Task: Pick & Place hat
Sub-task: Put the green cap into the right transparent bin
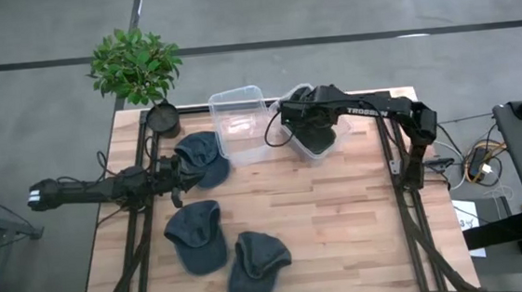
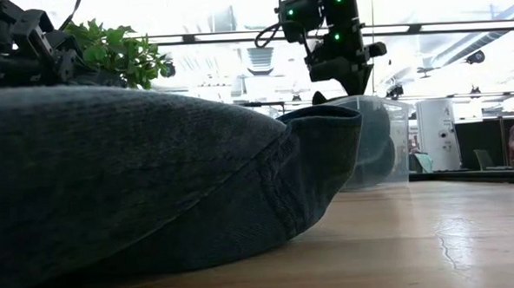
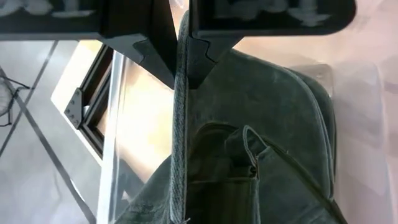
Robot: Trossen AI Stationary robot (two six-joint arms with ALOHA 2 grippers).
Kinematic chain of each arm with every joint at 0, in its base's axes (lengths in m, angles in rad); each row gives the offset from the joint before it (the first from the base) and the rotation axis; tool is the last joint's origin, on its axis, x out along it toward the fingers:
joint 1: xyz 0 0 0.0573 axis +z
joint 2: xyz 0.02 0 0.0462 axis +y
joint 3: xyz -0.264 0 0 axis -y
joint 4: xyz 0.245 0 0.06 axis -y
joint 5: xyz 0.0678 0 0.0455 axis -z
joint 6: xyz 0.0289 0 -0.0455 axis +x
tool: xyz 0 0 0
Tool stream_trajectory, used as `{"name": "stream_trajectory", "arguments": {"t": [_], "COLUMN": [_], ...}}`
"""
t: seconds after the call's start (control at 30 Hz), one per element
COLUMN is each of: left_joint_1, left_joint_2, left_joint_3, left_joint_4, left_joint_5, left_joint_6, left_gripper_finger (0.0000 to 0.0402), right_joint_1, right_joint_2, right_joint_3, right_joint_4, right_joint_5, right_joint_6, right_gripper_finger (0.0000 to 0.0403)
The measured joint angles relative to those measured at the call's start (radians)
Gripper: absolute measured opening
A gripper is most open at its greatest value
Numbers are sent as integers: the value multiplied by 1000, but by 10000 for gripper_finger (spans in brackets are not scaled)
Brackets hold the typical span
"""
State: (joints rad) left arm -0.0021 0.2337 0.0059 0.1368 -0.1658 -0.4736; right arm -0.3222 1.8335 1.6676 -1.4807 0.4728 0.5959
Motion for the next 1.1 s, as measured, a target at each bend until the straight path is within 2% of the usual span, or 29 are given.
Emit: {"name": "stream_trajectory", "arguments": {"t": [0.47, 0.7, 0.83, 1.1], "left_joint_1": [-1, -1, 0, 0], "left_joint_2": [0, 0, 0, 0], "left_joint_3": [0, 0, 0, 0], "left_joint_4": [-15, -20, -21, -20], "left_joint_5": [0, 0, 0, 0], "left_joint_6": [-1, -9, -17, -16], "left_gripper_finger": [0, 0, 0, 0], "right_joint_1": [-21, -21, -22, -23], "right_joint_2": [102, 104, 82, 61], "right_joint_3": [0, 2, 0, 2], "right_joint_4": [4, 3, 3, -2], "right_joint_5": [-3, 26, 51, 59], "right_joint_6": [-37, -34, -31, -25], "right_gripper_finger": [13, 21, 58, 172]}}
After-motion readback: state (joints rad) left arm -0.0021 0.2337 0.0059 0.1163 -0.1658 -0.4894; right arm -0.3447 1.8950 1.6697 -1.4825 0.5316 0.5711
